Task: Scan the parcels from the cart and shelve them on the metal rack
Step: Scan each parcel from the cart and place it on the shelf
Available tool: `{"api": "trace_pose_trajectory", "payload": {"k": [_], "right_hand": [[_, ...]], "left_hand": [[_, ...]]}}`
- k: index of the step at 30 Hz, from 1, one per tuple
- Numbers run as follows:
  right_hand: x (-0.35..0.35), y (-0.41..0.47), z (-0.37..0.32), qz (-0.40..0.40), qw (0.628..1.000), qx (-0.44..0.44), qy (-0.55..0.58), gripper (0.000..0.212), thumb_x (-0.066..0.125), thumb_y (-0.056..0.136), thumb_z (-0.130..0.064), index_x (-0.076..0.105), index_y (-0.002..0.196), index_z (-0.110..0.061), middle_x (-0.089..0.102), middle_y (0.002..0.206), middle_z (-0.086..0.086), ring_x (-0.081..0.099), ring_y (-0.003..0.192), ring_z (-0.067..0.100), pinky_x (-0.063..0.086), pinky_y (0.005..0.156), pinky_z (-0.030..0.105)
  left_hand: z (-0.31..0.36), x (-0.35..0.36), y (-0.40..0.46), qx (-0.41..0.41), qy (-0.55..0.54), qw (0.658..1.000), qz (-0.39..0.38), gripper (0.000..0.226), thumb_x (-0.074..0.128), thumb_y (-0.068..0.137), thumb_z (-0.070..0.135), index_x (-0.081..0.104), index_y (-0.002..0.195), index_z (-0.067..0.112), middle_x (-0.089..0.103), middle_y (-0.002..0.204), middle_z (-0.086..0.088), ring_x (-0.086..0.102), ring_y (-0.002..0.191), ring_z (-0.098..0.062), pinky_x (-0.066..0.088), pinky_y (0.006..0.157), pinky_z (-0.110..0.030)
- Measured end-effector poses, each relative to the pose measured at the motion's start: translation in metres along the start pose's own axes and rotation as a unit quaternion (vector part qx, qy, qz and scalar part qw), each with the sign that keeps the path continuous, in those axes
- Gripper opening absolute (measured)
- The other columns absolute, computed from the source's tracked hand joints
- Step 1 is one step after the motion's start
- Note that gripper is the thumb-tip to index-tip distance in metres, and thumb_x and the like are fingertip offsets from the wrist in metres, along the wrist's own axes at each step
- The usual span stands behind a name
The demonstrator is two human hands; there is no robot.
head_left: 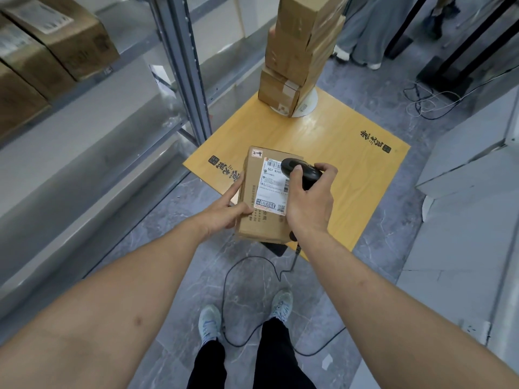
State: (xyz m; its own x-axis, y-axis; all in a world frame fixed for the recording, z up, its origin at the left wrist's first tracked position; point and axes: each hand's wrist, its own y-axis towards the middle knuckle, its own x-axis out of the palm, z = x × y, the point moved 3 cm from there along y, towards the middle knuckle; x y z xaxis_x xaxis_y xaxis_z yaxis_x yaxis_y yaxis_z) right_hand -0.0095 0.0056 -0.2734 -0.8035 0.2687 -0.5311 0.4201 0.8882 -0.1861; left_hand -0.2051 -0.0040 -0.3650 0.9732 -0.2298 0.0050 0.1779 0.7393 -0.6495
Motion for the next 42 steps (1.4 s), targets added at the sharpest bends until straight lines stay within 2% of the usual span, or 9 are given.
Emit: {"api": "trace_pose_trajectory", "payload": {"k": [3,10,13,16,20,24,29,34,42], "right_hand": [[-0.002,-0.011,-0.019,0.002,1.000,-0.008,0.008,0.032,0.051,0.103,-0.051,0.037,0.125,-0.032,0.064,0.097,-0.016,0.066,0.089,0.014,0.055,0.081,0.042],[-0.005,-0.042,-0.080,0.008,0.999,-0.046,0.025,0.030,0.049,0.103,-0.052,0.037,0.122,-0.033,0.063,0.094,-0.015,0.065,0.089,0.017,0.053,0.080,0.040],[-0.006,-0.057,-0.109,0.010,0.997,-0.062,0.045,0.028,0.049,0.103,-0.051,0.037,0.121,-0.032,0.061,0.094,-0.017,0.064,0.089,0.016,0.048,0.077,0.036],[-0.005,-0.073,-0.140,0.016,0.995,-0.084,0.058,0.029,0.050,0.103,-0.052,0.038,0.122,-0.033,0.060,0.093,-0.017,0.062,0.088,0.017,0.044,0.077,0.035],[0.005,-0.094,-0.175,0.027,0.990,-0.112,0.077,0.032,0.051,0.101,-0.054,0.040,0.121,-0.033,0.065,0.100,-0.010,0.064,0.092,0.020,0.048,0.080,0.037],[0.019,-0.117,-0.204,0.018,0.985,-0.136,0.102,0.030,0.052,0.102,-0.051,0.041,0.121,-0.031,0.062,0.099,-0.013,0.063,0.093,0.017,0.047,0.082,0.036],[0.050,-0.146,-0.240,-0.029,0.976,-0.187,0.112,0.028,0.054,0.104,-0.046,0.041,0.122,-0.030,0.058,0.099,-0.014,0.061,0.093,0.012,0.049,0.084,0.037],[0.096,-0.164,-0.277,-0.100,0.960,-0.240,0.108,0.032,0.053,0.104,-0.048,0.040,0.127,-0.029,0.060,0.099,-0.012,0.062,0.093,0.014,0.049,0.081,0.038],[0.186,-0.166,-0.331,-0.212,0.925,-0.291,0.120,0.027,0.056,0.102,-0.048,0.043,0.119,-0.032,0.062,0.099,-0.014,0.063,0.094,0.016,0.049,0.084,0.037]], "left_hand": [[0.016,-0.008,-0.016,0.022,-0.003,1.000,0.015,0.089,0.070,0.099,0.022,0.021,0.146,0.079,0.078,0.110,0.004,0.071,0.113,-0.015,0.050,0.108,-0.043],[0.058,-0.042,-0.068,0.111,0.010,0.992,0.052,0.095,0.070,0.099,0.018,0.016,0.145,0.081,0.062,0.141,-0.004,0.058,0.131,-0.022,0.046,0.113,-0.053],[0.076,-0.062,-0.091,0.159,0.024,0.985,0.062,0.097,0.068,0.099,0.012,0.016,0.150,0.075,0.055,0.149,-0.002,0.055,0.133,-0.018,0.049,0.110,-0.040],[0.090,-0.085,-0.111,0.197,0.029,0.977,0.077,0.096,0.065,0.101,0.007,0.014,0.157,0.064,0.054,0.148,0.003,0.057,0.120,-0.002,0.052,0.090,-0.017],[0.104,-0.117,-0.138,0.225,0.013,0.969,0.101,0.097,0.067,0.099,0.008,0.017,0.149,0.076,0.054,0.150,0.008,0.056,0.132,-0.014,0.050,0.106,-0.035],[0.111,-0.148,-0.166,0.241,0.000,0.964,0.113,0.097,0.065,0.101,0.008,0.015,0.150,0.075,0.053,0.152,0.007,0.059,0.130,-0.014,0.054,0.088,-0.022],[0.117,-0.188,-0.193,0.254,0.013,0.954,0.159,0.093,0.065,0.103,0.026,0.003,0.149,0.077,0.042,0.163,0.005,0.052,0.139,-0.019,0.045,0.116,-0.052],[0.121,-0.233,-0.217,0.230,0.012,0.944,0.234,0.078,0.051,0.110,0.034,-0.003,0.159,0.062,0.049,0.149,0.009,0.056,0.124,-0.014,0.045,0.102,-0.036],[0.109,-0.314,-0.237,0.184,-0.029,0.921,0.342,0.077,0.049,0.109,0.033,-0.002,0.157,0.065,0.052,0.154,0.008,0.060,0.128,-0.014,0.042,0.115,-0.040]]}}
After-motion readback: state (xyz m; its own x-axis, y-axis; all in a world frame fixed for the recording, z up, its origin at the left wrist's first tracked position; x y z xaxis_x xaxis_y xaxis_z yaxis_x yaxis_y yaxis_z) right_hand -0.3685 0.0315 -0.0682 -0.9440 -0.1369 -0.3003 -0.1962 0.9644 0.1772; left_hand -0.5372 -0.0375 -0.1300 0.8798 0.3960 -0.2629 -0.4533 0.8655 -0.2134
